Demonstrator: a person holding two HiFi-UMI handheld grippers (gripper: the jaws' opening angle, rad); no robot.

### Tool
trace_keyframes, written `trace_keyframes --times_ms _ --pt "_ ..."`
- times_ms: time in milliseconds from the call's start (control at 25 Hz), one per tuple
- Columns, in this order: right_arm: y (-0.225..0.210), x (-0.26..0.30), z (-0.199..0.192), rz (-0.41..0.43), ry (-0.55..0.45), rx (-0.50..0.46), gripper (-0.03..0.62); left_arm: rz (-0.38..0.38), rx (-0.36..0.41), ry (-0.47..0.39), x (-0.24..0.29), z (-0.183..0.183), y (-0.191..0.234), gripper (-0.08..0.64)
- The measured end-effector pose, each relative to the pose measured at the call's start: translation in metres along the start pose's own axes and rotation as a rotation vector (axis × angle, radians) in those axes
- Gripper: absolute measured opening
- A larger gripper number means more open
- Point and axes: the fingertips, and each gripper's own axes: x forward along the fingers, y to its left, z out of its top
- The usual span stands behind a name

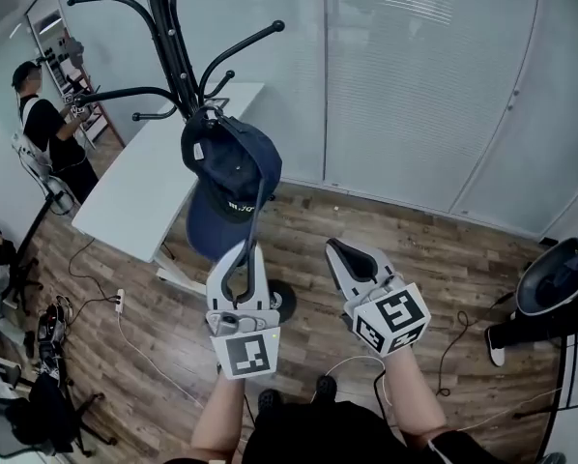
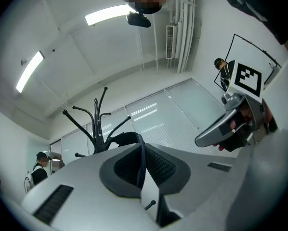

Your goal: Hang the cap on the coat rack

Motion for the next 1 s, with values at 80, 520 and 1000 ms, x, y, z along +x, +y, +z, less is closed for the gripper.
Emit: trace_keyframes --times_ms 80,520,1000 --pt "-0.005 0.000 -0.002 0.022 0.003 0.004 0.032 0.016 0.009 0.019 0.003 -0.001 -0.003 0.031" --pt "-0.002 0.007 -0.021 0.096 0.045 0.042 0.032 0.027 0.017 0.088 0.006 -0.015 -0.010 0.031" --pt "0.006 0.032 -0.017 0.048 0.049 0.034 0.034 -0.010 -0.115 0.084 0.022 -0.052 0.007 0.031"
